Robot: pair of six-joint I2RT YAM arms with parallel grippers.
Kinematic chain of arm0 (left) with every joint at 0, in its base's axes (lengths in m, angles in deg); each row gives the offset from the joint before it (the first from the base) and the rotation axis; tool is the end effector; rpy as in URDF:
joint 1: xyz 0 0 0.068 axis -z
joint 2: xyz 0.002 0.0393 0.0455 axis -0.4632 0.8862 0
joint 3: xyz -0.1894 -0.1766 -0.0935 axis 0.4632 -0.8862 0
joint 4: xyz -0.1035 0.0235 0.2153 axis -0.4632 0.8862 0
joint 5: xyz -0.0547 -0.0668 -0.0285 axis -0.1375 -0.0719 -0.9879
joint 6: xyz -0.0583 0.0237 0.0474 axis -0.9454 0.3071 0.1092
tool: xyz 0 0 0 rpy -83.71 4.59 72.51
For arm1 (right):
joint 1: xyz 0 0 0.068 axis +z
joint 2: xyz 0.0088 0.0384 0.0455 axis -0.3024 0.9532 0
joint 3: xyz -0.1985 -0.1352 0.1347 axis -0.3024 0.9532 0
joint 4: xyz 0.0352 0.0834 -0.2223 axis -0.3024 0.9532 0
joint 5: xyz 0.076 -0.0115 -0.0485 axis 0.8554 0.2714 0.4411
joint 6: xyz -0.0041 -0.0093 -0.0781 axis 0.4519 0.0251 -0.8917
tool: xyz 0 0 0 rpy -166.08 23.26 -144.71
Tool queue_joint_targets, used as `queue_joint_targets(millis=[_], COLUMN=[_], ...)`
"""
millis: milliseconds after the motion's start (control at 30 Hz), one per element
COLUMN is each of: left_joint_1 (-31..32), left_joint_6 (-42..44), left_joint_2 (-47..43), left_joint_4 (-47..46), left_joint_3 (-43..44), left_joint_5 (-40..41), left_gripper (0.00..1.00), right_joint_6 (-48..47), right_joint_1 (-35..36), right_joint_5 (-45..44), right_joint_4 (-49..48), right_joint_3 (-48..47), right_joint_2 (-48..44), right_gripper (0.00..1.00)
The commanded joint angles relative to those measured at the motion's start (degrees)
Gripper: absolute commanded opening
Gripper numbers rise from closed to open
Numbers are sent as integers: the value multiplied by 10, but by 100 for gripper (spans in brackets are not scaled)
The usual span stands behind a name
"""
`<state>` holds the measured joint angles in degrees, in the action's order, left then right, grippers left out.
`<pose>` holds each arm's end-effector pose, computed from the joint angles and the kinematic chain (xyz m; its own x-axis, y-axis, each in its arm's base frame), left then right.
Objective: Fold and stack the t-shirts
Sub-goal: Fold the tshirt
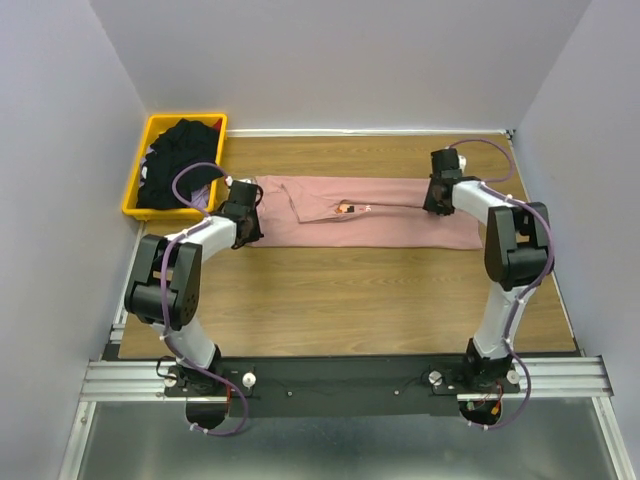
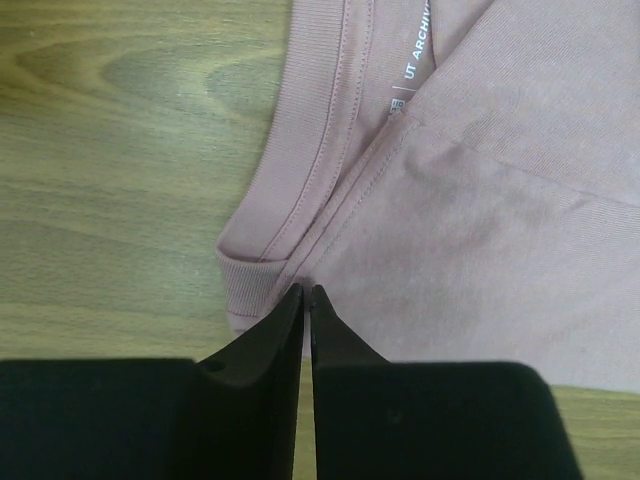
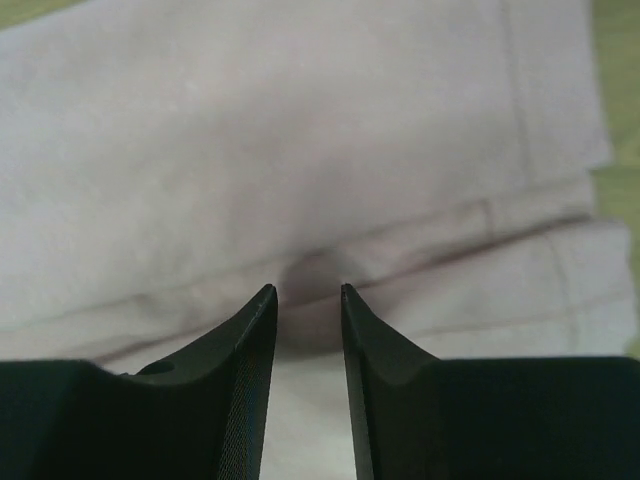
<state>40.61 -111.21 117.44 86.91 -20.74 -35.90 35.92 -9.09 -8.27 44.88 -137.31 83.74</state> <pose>0.3323 -0.0655 0.1577 -0.7764 -0.2155 -0.5923 -0.1884 0.9761 -0.1082 0.4201 0.0455 0.1579 -0.7642 0.2137 -0.6085 0.2729 0.9620 -0.0049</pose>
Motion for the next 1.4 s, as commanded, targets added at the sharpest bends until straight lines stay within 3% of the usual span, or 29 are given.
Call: queue_joint_targets(millis=[0, 67, 200, 333, 400, 567, 800, 1133, 1267, 1367], left_joint_1=[-5, -4, -5, -8, -9, -10, -10, -10, -10, -10], left_joint_6=[-6, -9, -18, -25, -33, -44, -40, -35, -32, -31], left_joint_2=[-36, -51, -109, -179, -231, -351, -419, -406, -389, -385], left_joint_4=[0, -2, -9, -12, -14, -16, -33, -58, -60, -61], left_joint_3=[-9, -13, -27, -55, -73, -119, -166, -196, -194, -194], left_joint_5=[-6, -7, -10, -7, -4, -6, -27, -24, -27, -25], left_gripper=[14, 15, 21, 36, 46, 60, 61, 61, 61, 61], right_joint_6=[11, 21, -10, -105, -134, -191, -225, -236, -243, -247], right_joint_1=[0, 11, 89, 223, 260, 334, 368, 377, 378, 378], right_joint_5=[76, 164, 218, 177, 133, 101, 94, 96, 89, 75], right_joint_4=[0, -5, -9, -10, -8, -6, -4, 1, 3, 4], right_joint_3=[25, 25, -17, -78, -115, -184, -253, -291, -291, -287], right_joint_2=[-78, -96, -96, -53, -17, 54, 134, 190, 194, 190], right_gripper=[43, 45, 50, 54, 54, 54, 53, 49, 41, 27])
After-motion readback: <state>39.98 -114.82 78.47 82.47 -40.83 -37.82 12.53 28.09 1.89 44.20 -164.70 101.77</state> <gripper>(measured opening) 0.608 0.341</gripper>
